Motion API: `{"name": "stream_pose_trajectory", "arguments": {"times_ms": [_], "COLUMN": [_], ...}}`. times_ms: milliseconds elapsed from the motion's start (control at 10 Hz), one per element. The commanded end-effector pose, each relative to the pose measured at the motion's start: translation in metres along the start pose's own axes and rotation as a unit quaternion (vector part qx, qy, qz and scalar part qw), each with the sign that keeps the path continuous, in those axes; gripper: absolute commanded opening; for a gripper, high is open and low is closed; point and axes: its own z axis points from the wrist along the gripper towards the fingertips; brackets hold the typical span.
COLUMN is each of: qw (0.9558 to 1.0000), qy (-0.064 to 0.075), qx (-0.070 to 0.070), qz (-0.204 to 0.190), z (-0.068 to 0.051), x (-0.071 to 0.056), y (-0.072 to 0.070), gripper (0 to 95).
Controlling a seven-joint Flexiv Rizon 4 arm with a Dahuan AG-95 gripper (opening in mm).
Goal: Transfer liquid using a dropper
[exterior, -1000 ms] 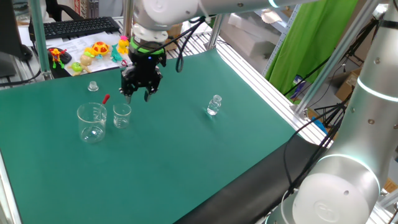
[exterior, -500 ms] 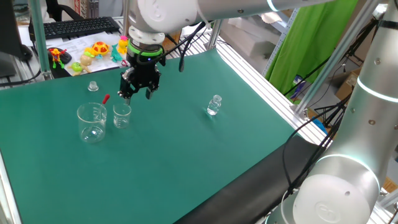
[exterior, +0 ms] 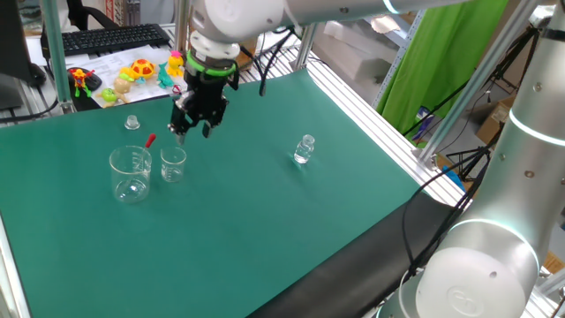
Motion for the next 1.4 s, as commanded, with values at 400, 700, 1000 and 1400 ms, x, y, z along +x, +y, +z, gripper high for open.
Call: {"name": "stream_pose_trajectory", "arguments": {"times_ms": [400,700,1000,1400], "qw": [0.9994,0.9991,0.9986,0.9980], "qy": [0.003,0.003,0.002,0.002], "qx": [0.008,0.007,0.002,0.000], "qz": [0.033,0.041,0.052,0.063], "z": [0.012,0.015,0.016,0.025], "x": [-0.026,-0.033,-0.037,-0.043], "y": [0.007,0.012,0.023,0.035], "gripper": [57.0,57.0,57.0,57.0]}}
